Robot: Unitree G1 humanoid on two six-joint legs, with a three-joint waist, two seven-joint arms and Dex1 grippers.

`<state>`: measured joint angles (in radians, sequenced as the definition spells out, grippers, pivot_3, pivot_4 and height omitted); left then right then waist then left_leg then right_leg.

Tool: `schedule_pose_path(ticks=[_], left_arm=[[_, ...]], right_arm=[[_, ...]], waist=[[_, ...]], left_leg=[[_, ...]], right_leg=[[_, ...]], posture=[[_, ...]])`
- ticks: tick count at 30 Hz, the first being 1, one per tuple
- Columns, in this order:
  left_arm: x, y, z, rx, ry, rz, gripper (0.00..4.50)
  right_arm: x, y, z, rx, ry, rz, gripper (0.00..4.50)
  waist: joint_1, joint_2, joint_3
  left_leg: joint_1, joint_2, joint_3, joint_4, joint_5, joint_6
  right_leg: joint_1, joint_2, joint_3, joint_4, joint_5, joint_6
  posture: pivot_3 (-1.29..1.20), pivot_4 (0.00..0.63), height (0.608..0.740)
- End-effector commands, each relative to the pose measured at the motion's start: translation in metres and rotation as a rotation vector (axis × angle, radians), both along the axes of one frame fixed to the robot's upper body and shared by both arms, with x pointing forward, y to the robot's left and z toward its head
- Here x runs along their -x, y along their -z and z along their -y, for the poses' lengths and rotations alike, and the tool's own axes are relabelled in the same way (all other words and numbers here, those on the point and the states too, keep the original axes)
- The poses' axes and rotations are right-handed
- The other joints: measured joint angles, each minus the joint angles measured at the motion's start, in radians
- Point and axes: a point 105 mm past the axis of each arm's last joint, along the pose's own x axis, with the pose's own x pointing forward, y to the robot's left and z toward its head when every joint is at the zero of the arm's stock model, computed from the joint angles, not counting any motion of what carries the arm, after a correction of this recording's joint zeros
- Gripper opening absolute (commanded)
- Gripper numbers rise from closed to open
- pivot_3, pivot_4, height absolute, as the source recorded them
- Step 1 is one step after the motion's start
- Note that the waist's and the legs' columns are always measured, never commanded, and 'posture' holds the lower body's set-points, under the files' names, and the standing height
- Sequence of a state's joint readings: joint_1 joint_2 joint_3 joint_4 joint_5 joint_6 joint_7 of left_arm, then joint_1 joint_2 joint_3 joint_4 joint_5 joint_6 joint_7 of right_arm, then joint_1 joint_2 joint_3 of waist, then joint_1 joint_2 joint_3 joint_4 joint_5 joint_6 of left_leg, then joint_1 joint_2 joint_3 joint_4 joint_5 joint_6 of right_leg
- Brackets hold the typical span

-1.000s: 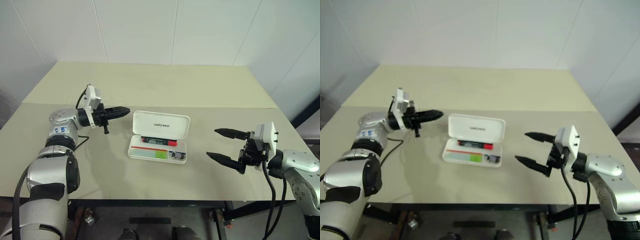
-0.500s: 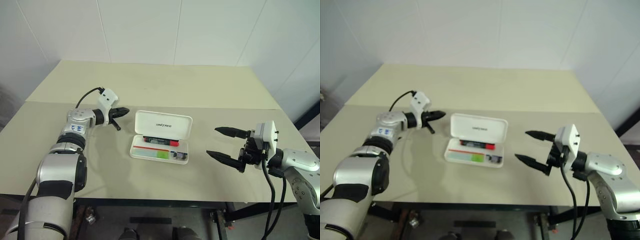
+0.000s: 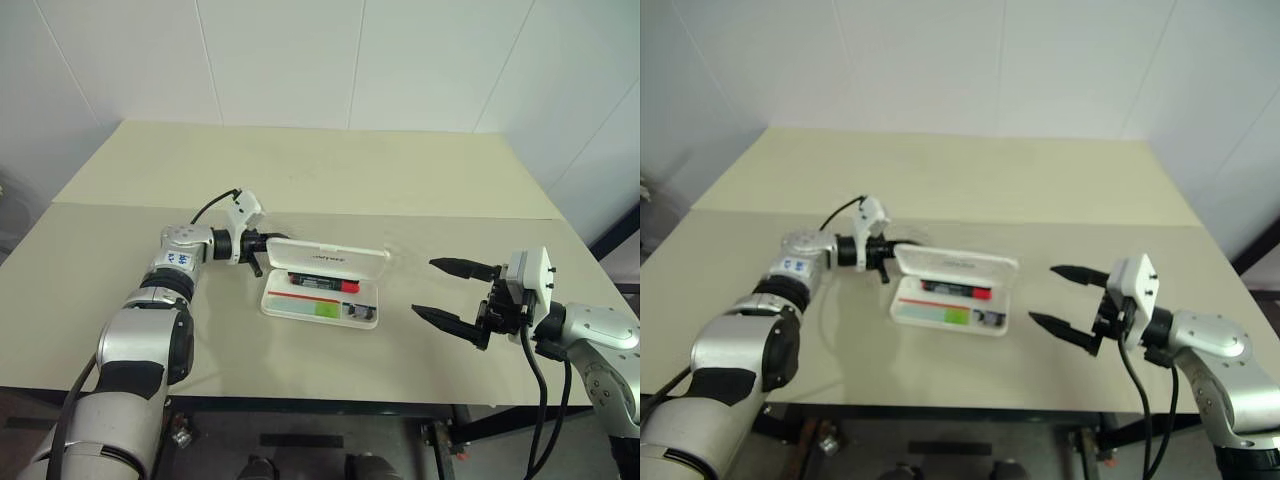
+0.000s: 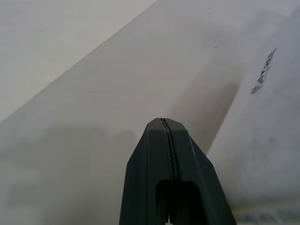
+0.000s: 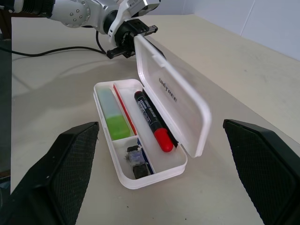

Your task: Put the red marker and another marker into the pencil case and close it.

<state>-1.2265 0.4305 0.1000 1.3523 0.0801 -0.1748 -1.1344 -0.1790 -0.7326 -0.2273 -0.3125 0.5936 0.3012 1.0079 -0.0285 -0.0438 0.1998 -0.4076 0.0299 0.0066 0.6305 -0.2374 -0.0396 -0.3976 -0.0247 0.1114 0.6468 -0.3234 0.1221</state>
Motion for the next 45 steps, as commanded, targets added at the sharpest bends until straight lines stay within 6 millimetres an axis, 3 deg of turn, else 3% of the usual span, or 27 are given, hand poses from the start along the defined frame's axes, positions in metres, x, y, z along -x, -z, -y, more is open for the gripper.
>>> schedule_pose_path(ticks=[1, 7, 15, 20, 33, 39, 45], left_arm=[[0.005, -0.018, 0.006, -0.023, 0.091, 0.027, 0.01], [0.017, -0.01, 0.002, -0.199, 0.216, 0.021, 0.01], [0.027, -0.013, 0.015, -0.244, 0.357, 0.042, 0.01], [0.033, -0.013, 0.023, -0.277, 0.433, 0.063, 0.01], [0.049, 0.012, 0.037, -0.607, 0.703, 0.186, 0.01], [0.047, 0.031, 0.032, -0.828, 0.756, 0.276, 0.01], [0.044, 0.03, 0.037, -0.826, 0.74, 0.329, 0.01]], right_arm=[[0.006, -0.014, 0.002, -0.003, -0.012, 0.066, 4.5], [0.005, -0.017, 0.014, -0.012, -0.081, 0.022, 4.5], [-0.01, -0.022, 0.052, 0.006, -0.158, -0.057, 4.5], [-0.014, -0.032, 0.062, 0.026, -0.221, -0.059, 4.5], [-0.017, -0.032, 0.053, 0.055, -0.258, -0.039, 4.5], [-0.01, -0.033, 0.05, 0.057, -0.266, -0.022, 4.5], [-0.008, -0.034, 0.048, 0.064, -0.274, -0.021, 4.5]], waist=[[0.0, 0.0, 0.0], [-0.001, 0.0, 0.0], [-0.001, 0.0, 0.0], [-0.003, 0.001, 0.001], [-0.001, 0.001, 0.001], [-0.001, 0.002, 0.0], [-0.004, 0.003, 0.0]], left_leg=[[0.0, 0.0, 0.0, 0.0, 0.0, 0.0], [0.0, 0.0, 0.0, 0.0, 0.0, 0.0], [0.0, 0.0, 0.0, 0.001, 0.0, 0.0], [0.0, 0.0, 0.0, 0.001, 0.0, 0.0], [0.001, 0.0, 0.0, 0.001, 0.0, 0.0], [0.002, 0.0, 0.001, 0.002, 0.0, 0.0], [0.005, 0.0, 0.001, 0.008, 0.001, 0.001]], right_leg=[[0.0, 0.0, 0.0, 0.0, 0.0, 0.0], [0.0, 0.0, 0.0, 0.0, 0.0, 0.0], [0.0, 0.0, 0.0, 0.0, 0.0, 0.0], [0.0, 0.0, 0.0, 0.001, 0.0, 0.0], [0.0, -0.001, 0.001, 0.002, 0.0, 0.0], [0.001, -0.001, 0.002, 0.003, 0.0, 0.0], [0.005, 0.0, 0.003, 0.006, 0.001, 0.001]], posture=[[0.0, 0.15, 0.74], [0.0, 0.15, 0.74], [0.0, 0.15, 0.74], [0.0, 0.15, 0.74], [0.0, 0.15, 0.74], [0.0, 0.15, 0.74], [0.0, 0.15, 0.74]])
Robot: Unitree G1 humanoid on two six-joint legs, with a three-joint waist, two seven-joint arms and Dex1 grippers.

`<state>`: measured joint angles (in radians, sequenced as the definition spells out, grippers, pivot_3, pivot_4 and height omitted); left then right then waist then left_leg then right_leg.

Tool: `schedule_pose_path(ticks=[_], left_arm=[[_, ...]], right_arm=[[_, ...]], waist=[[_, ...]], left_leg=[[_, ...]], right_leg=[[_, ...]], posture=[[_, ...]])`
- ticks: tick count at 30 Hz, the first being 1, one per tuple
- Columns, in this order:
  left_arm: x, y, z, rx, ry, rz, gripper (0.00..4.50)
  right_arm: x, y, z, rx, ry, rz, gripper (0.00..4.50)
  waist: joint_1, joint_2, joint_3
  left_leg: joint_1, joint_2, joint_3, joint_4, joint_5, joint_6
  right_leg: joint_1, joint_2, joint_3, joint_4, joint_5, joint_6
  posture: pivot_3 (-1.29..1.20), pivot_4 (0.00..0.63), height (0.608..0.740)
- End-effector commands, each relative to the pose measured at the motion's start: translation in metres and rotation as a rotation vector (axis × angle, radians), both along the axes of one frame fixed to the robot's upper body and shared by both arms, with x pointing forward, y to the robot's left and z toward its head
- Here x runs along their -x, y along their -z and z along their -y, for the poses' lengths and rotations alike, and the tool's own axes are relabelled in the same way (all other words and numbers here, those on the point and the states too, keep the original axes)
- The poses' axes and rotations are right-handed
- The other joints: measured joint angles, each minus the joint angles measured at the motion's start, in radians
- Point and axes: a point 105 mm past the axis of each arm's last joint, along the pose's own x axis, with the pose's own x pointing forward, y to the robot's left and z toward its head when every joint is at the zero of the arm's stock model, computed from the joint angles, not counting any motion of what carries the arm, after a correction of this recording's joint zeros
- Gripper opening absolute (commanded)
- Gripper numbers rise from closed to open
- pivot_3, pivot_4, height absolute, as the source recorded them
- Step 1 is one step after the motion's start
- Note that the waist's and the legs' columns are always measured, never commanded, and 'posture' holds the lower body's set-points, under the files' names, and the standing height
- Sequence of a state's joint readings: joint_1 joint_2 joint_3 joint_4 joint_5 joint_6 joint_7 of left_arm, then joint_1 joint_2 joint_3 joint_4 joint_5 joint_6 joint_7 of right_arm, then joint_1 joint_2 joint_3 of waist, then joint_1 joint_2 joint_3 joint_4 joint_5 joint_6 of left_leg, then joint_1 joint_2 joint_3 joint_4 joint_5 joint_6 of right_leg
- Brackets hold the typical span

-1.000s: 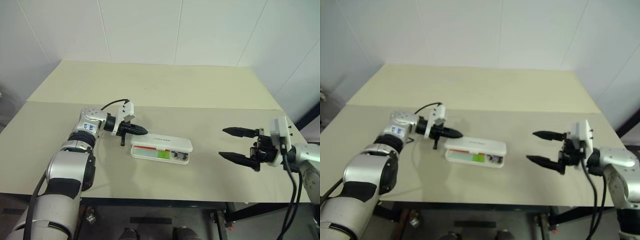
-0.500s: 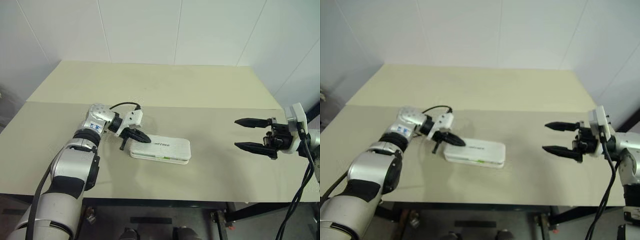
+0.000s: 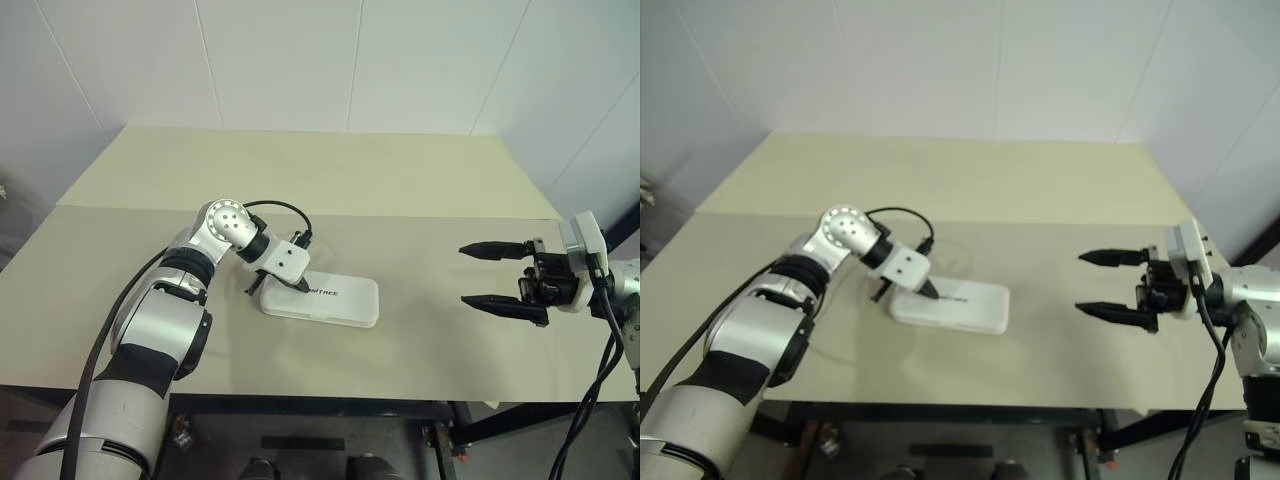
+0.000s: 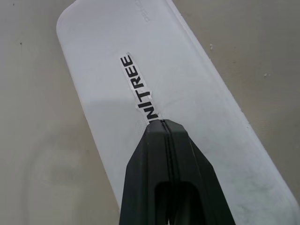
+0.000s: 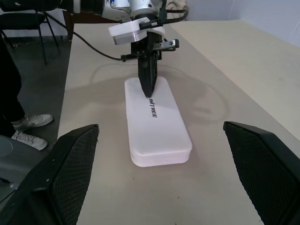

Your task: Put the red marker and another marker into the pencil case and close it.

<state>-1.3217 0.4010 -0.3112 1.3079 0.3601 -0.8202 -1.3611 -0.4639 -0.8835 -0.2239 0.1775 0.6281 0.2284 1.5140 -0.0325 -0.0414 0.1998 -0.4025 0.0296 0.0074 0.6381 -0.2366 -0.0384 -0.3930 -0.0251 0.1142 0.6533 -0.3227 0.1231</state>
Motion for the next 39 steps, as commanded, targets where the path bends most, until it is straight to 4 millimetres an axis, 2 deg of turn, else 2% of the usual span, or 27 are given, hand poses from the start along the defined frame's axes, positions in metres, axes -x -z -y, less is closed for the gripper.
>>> schedule_pose_path(ticks=[1, 3, 6, 9, 13, 16, 21, 25, 35, 39], left_arm=[[0.0, 0.014, -0.004, -0.023, -0.041, -0.044, 0.01], [-0.001, 0.007, -0.001, 0.052, -0.065, -0.066, 0.01], [-0.006, -0.015, 0.01, 0.287, -0.135, -0.125, 0.01], [-0.01, -0.035, 0.011, 0.495, -0.179, -0.169, 0.01], [-0.016, -0.049, 0.003, 0.694, -0.246, -0.21, 0.01], [-0.013, -0.059, -0.004, 0.868, -0.244, -0.311, 0.01], [-0.003, -0.052, -0.028, 0.907, -0.209, -0.343, 0.01], [0.005, -0.053, -0.047, 0.969, -0.201, -0.443, 1.2], [0.014, -0.03, -0.065, 0.939, -0.249, -0.479, 4.46], [0.021, -0.018, -0.072, 0.925, -0.266, -0.505, 4.46]], right_arm=[[0.006, -0.013, -0.001, -0.006, -0.031, 0.047, 4.5], [0.006, -0.013, -0.002, -0.006, -0.038, 0.047, 4.5], [0.007, -0.014, -0.005, -0.008, -0.044, 0.05, 4.5], [0.008, -0.013, -0.007, -0.01, -0.048, 0.05, 4.5], [0.009, -0.013, -0.008, -0.013, -0.049, 0.048, 4.5], [0.009, -0.013, -0.006, -0.013, -0.049, 0.044, 4.5], [0.007, -0.016, -0.006, -0.011, -0.05, 0.042, 4.5], [0.006, -0.018, -0.006, -0.006, -0.052, 0.039, 4.5], [-0.006, -0.026, 0.009, 0.013, -0.001, 0.038, 4.5], [-0.008, -0.027, 0.011, 0.012, 0.015, 0.034, 4.5]], waist=[[0.0, 0.0, 0.0], [-0.001, 0.0, 0.0], [-0.001, 0.0, 0.0], [-0.001, 0.0, 0.001], [-0.001, 0.0, 0.001], [-0.001, 0.001, 0.001], [-0.003, 0.001, 0.001], [-0.003, 0.001, 0.001], [-0.001, 0.001, 0.001], [-0.006, 0.001, 0.001]], left_leg=[[0.0, 0.0, 0.0, 0.001, 0.0, 0.0], [-0.001, 0.0, 0.0, 0.004, 0.0, 0.0], [-0.003, 0.0, 0.0, 0.007, 0.0, 0.001], [-0.005, 0.0, -0.001, 0.008, -0.001, 0.001], [-0.007, 0.001, -0.001, 0.007, -0.003, 0.002], [-0.007, 0.001, -0.001, 0.007, -0.003, 0.002], [-0.007, 0.001, -0.001, 0.008, -0.003, 0.002], [-0.007, 0.001, -0.001, 0.008, -0.003, 0.002], [-0.007, 0.001, -0.001, 0.008, -0.003, 0.002], [-0.006, 0.001, 0.0, 0.008, -0.003, 0.002]], right_leg=[[0.0, 0.0, 0.0, 0.0, 0.0, 0.0], [0.0, 0.0, 0.0, 0.001, 0.001, 0.001], [0.0, 0.0, 0.0, 0.001, 0.001, 0.002], [-0.002, 0.0, -0.001, 0.001, 0.001, 0.002], [-0.005, 0.0, -0.001, 0.002, 0.0, 0.002], [-0.005, 0.0, -0.001, 0.001, 0.0, 0.002], [-0.005, 0.0, -0.001, 0.002, 0.0, 0.002], [-0.005, 0.0, -0.001, 0.003, 0.0, 0.002], [-0.004, -0.001, -0.001, 0.003, 0.0, 0.002], [-0.004, -0.001, -0.001, 0.003, 0.0, 0.001]], posture=[[0.0, 0.15, 0.74], [0.0, 0.15, 0.74], [0.0, 0.15, 0.74], [0.0, 0.15, 0.74], [0.0, 0.15, 0.74], [0.0, 0.15, 0.74], [0.0, 0.15, 0.74], [0.0, 0.15, 0.74], [0.0, 0.15, 0.74], [0.0, 0.15, 0.74]])
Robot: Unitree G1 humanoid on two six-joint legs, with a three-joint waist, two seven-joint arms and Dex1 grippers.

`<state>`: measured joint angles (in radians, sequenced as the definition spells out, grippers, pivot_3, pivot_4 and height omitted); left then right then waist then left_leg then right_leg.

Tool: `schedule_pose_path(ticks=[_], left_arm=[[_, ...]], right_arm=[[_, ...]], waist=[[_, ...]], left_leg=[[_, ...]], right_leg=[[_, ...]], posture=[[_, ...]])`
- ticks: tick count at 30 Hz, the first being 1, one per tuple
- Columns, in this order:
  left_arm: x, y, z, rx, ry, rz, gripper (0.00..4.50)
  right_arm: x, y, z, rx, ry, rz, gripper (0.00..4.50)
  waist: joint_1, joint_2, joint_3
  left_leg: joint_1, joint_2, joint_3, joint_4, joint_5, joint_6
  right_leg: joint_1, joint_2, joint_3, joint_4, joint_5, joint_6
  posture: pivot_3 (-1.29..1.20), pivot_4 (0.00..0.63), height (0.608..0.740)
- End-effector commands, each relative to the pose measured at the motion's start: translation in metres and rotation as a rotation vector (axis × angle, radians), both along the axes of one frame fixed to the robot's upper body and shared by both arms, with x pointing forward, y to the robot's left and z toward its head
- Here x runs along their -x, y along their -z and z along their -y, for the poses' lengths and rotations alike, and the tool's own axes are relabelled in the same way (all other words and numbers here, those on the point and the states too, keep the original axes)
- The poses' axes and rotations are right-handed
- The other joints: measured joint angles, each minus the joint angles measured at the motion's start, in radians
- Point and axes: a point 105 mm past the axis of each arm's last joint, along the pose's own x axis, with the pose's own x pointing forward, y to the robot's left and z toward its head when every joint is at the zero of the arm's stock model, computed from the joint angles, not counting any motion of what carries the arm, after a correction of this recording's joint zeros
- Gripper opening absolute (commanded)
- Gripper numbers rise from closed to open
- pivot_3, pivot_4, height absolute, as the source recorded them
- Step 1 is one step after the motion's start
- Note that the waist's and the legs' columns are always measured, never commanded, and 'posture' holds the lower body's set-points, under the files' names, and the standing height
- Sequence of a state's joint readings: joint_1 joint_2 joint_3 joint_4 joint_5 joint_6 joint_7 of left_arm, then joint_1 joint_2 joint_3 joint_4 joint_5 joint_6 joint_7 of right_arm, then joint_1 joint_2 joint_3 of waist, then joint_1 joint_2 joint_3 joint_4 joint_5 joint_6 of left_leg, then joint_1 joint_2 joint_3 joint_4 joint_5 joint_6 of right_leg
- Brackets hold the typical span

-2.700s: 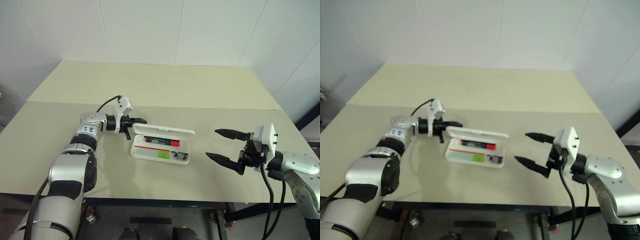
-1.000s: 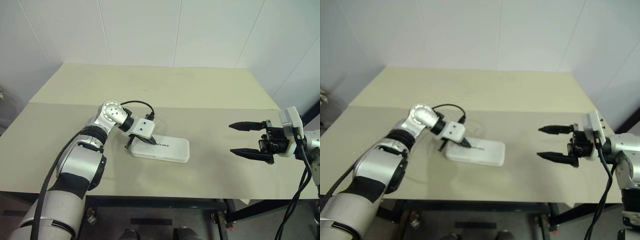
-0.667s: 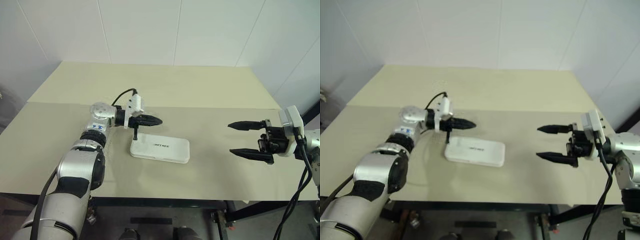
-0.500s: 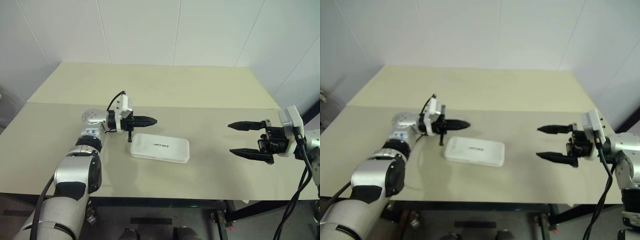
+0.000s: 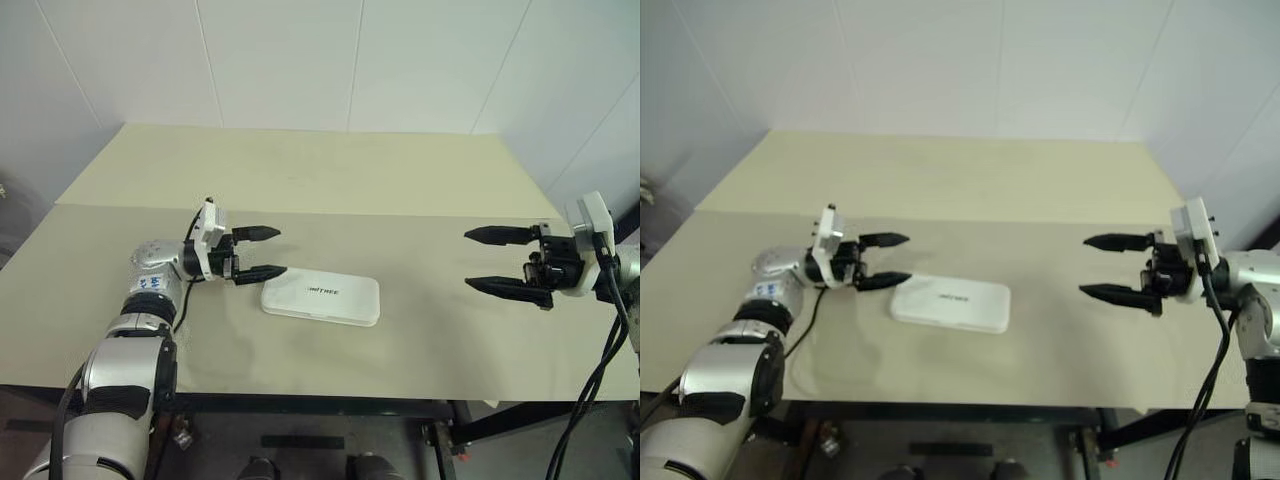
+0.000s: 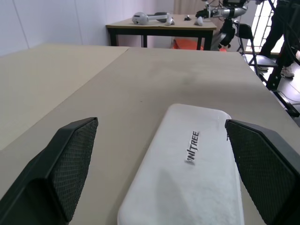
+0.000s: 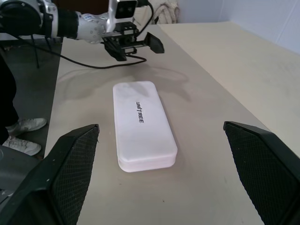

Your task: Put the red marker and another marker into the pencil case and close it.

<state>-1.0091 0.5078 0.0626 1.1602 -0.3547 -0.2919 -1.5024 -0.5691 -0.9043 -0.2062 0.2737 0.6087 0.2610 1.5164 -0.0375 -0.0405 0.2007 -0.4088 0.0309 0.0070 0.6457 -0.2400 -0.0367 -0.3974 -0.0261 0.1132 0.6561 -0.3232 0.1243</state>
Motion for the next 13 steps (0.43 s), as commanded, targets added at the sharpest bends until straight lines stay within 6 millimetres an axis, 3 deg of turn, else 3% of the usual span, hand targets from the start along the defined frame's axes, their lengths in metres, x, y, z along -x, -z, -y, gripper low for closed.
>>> schedule_pose_path(ticks=[1, 13], left_arm=[[0.015, -0.001, -0.006, -0.025, 0.104, 0.017, 4.46], [0.013, -0.017, -0.023, -0.062, 0.058, 0.081, 4.46]], right_arm=[[0.006, -0.013, 0.003, 0.023, -0.022, 0.043, 4.5], [0.031, 0.002, -0.006, -0.064, 0.041, 0.06, 4.5]], waist=[[-0.002, 0.0, 0.0], [0.003, 0.0, 0.0]], left_leg=[[0.0, 0.0, 0.0, 0.0, 0.0, 0.0], [0.0, 0.0, 0.0, 0.0, 0.0, 0.0]], right_leg=[[0.0, 0.0, 0.0, 0.0, 0.0, 0.0], [0.0, 0.0, 0.0, -0.001, 0.0, 0.0]], posture=[[0.0, 0.15, 0.74], [0.0, 0.15, 0.74]])
